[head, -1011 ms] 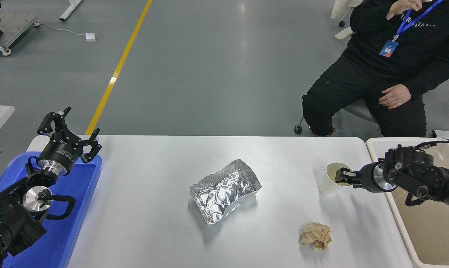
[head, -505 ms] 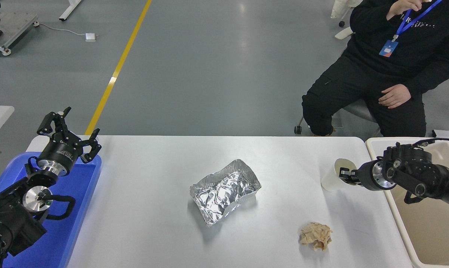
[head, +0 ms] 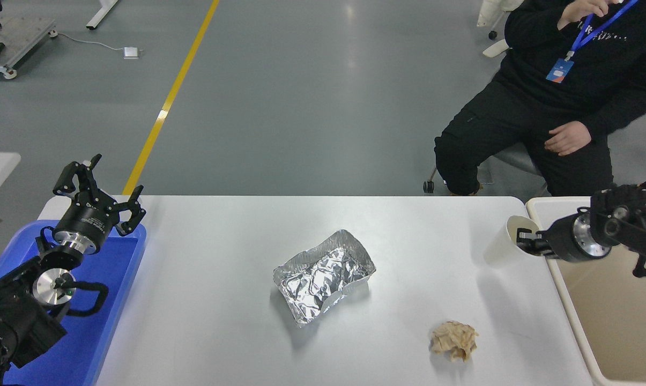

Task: Clean the table surface

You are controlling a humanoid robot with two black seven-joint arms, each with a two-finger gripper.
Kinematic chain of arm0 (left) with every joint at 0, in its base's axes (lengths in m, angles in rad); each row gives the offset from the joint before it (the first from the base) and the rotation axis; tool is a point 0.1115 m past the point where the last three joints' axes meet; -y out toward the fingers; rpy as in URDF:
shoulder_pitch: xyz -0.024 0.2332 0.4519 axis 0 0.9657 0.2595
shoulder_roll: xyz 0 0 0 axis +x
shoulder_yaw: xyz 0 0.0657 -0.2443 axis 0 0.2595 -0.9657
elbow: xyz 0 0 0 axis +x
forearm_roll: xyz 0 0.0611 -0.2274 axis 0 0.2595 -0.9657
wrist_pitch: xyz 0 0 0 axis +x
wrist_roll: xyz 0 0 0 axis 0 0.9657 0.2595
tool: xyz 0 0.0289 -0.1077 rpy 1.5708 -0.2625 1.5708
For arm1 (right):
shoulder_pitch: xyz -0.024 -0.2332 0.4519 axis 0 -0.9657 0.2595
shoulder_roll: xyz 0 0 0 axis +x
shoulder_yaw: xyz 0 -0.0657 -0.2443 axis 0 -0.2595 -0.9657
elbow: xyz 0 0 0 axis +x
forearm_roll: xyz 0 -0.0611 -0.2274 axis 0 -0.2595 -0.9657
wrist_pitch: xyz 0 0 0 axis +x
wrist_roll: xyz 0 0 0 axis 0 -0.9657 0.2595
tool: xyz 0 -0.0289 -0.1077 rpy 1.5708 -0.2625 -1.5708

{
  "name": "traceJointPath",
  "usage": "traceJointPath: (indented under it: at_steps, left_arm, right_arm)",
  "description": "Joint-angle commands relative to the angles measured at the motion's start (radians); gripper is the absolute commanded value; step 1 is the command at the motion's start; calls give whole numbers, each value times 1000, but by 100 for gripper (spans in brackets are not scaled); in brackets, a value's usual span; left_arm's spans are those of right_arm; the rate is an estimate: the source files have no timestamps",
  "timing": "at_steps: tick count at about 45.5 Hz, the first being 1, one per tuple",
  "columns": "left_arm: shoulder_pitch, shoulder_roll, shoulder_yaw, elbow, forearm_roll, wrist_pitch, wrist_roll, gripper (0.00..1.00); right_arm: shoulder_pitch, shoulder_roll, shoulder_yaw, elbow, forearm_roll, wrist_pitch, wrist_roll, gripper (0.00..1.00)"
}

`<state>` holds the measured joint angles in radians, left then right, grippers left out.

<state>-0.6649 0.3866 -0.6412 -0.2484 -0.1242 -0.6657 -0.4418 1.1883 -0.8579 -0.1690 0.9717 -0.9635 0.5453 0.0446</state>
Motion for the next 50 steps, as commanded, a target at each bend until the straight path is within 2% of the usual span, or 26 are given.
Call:
traceJointPath:
  at_steps: [1, 10, 18, 27, 34, 39, 50]
  left_arm:
    - [-1, 0, 0, 0, 0, 0, 0, 100]
    - [1, 0, 0, 0, 0, 0, 0, 100]
    - [1, 0, 0, 0, 0, 0, 0, 100]
    - [-1, 0, 0, 0, 0, 0, 0, 100]
    - [1, 0, 0, 0, 0, 0, 0, 100]
    - [1, 0, 0, 0, 0, 0, 0, 100]
    - [1, 0, 0, 0, 0, 0, 0, 100]
  right_arm:
    - [134, -256, -1, 173, -4, 136, 0, 0]
    - [299, -406, 2, 205, -4, 323, 0, 0]
    - [433, -455, 0, 205, -52, 327, 0, 0]
    - [438, -455, 2, 203, -58, 327, -2, 0]
    - [404, -448, -3, 177, -75, 327, -8, 0]
    - [301, -409, -1, 93, -80, 327, -9, 0]
    - [18, -185, 17, -244, 0, 47, -6, 0]
